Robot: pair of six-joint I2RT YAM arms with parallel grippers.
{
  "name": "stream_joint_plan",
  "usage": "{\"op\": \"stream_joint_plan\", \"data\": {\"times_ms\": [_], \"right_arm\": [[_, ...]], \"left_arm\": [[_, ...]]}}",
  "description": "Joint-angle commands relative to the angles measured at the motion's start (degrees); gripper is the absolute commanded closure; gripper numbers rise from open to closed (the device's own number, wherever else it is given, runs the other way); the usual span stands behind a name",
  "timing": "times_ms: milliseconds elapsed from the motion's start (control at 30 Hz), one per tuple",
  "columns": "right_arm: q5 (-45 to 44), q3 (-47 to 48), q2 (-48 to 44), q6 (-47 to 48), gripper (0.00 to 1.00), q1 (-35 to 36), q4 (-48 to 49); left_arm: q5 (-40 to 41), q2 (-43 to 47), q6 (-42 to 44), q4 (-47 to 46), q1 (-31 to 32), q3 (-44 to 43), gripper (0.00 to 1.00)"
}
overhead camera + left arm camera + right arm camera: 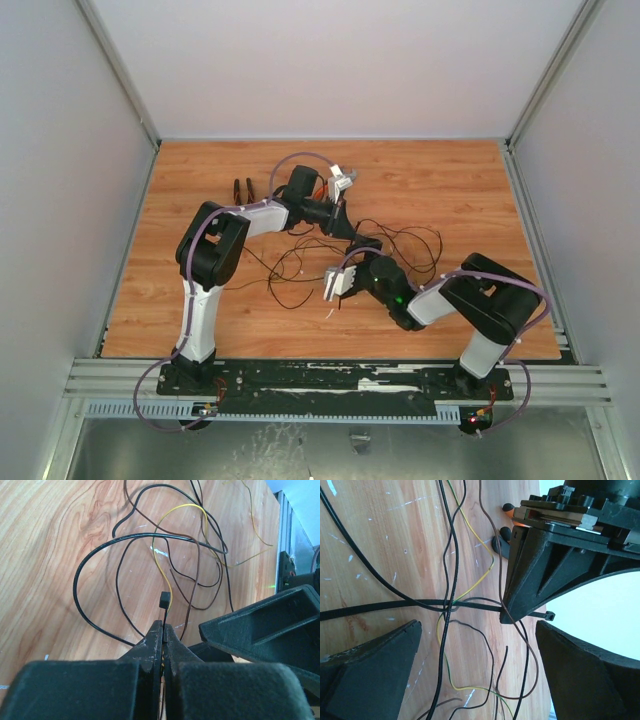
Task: Zip-tie the wires
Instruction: Tie the cable at the center of the board.
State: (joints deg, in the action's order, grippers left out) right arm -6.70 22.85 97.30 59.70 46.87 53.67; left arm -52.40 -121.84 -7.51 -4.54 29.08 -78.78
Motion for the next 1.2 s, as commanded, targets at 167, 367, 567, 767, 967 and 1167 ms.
{"op": "stream_joint_plan", "data": {"times_ms": [167, 367, 567, 767, 967, 1167], "right_arm": [[-2.2, -2.1, 2.8, 3.4, 0.01, 4.1, 4.7], [-3.5, -2.6, 4.2, 5.8, 0.01, 4.9, 7.0], [-3.7, -3.4, 4.5, 7.5, 0.01, 6.0, 9.5], [-5.1, -4.1, 5.8, 8.7, 0.01, 8.3, 12.3], [-6.9, -4.8, 6.8, 9.2, 0.01, 10.5, 14.4], [-9.2, -5.5, 7.3, 8.6, 0.05, 12.6, 15.6]], "left_arm": [[-1.5, -1.0, -0.1, 0.1, 0.4, -2.1, 1.0], [-1.8, -1.0, -0.6, 0.1, 0.4, -2.2, 1.0], [-1.9, -1.1, -0.8, 0.1, 0.4, -2.6, 1.0], [-1.8, -1.1, -0.8, 0.1, 0.3, -2.5, 1.0], [-1.7, -1.2, -0.9, 0.1, 0.4, -2.4, 1.0], [-1.7, -1.3, -0.9, 0.1, 0.4, -2.6, 1.0]]}}
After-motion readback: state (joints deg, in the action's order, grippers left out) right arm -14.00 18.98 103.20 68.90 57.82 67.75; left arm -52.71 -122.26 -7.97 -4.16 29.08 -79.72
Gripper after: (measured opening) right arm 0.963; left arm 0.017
